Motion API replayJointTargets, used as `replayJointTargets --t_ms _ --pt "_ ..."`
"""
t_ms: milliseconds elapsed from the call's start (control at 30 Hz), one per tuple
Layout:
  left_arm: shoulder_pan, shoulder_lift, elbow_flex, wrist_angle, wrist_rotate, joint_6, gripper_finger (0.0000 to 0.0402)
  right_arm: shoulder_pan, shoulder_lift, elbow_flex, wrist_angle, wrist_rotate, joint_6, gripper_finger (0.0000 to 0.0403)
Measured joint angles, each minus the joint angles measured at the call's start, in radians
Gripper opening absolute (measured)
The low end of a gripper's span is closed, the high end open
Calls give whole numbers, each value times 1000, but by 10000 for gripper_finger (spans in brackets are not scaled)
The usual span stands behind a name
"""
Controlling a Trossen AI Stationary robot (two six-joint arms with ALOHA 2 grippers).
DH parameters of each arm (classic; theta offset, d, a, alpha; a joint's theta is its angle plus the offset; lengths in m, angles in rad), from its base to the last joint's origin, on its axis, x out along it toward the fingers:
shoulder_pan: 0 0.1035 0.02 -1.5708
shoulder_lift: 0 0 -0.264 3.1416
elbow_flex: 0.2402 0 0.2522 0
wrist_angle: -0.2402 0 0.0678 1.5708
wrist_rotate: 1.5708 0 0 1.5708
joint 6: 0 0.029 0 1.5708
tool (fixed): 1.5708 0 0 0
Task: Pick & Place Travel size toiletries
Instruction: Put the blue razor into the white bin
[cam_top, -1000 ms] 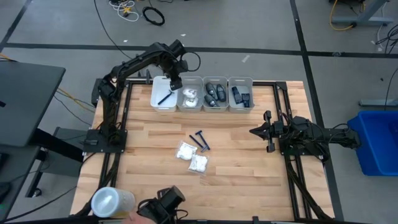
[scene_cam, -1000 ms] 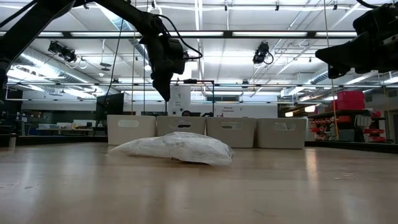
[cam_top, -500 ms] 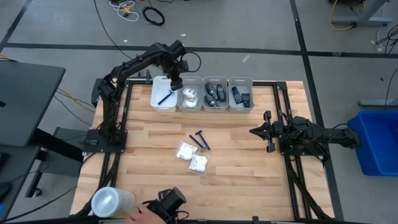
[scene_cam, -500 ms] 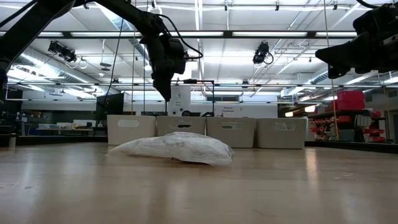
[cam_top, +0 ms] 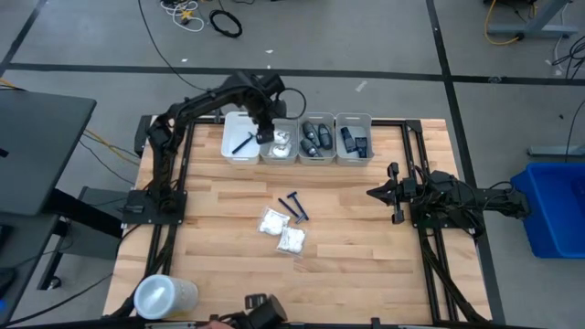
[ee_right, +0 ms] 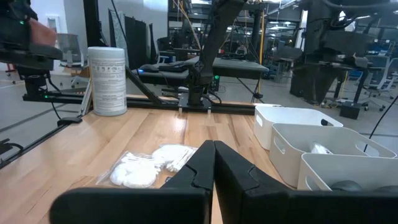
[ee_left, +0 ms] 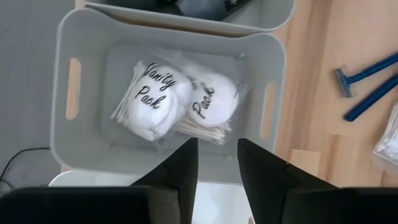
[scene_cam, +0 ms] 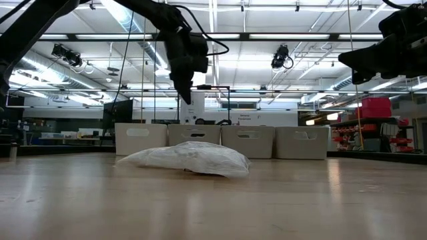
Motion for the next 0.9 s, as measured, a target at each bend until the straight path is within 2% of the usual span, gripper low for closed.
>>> replayJointTargets --t_ms 200,600,900 --pt "-12 -2 0 20 0 -35 107 0 0 0 0 0 0 14" --pt "-62 -147 -1 70 -75 -87 92 0 0 0 0 0 0 14" --pt "-114 -173 -1 70 -94 -146 91 0 0 0 0 0 0 14"
